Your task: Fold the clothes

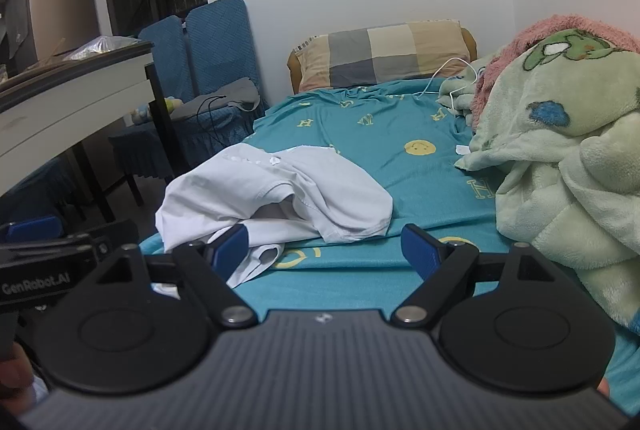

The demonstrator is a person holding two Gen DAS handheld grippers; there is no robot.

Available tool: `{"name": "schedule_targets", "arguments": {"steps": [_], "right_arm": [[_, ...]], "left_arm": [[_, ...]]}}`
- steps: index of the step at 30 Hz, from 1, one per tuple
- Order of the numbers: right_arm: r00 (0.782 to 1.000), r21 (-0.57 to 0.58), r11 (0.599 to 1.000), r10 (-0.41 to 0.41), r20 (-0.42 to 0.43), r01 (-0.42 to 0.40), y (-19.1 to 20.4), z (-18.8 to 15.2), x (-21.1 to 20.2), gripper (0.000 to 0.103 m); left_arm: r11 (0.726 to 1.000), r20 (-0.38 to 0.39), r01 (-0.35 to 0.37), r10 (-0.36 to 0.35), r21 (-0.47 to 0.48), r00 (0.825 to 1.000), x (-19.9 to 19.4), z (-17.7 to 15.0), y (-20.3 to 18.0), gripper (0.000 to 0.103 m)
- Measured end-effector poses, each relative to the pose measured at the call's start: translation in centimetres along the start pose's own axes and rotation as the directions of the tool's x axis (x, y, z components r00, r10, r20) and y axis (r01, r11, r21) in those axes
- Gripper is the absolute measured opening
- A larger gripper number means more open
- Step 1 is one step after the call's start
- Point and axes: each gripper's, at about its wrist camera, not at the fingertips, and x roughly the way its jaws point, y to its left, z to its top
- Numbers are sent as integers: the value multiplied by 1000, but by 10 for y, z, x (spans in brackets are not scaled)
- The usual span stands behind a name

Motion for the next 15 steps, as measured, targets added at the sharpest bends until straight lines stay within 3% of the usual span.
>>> {"name": "schedule_targets", "arguments": {"steps": [15], "right_arm": [[1000, 7, 1000, 1, -1, -1, -1, 1, -1, 85]], "left_arm": [[1000, -6, 25, -25, 6, 1000, 1, -1, 0, 103]]}}
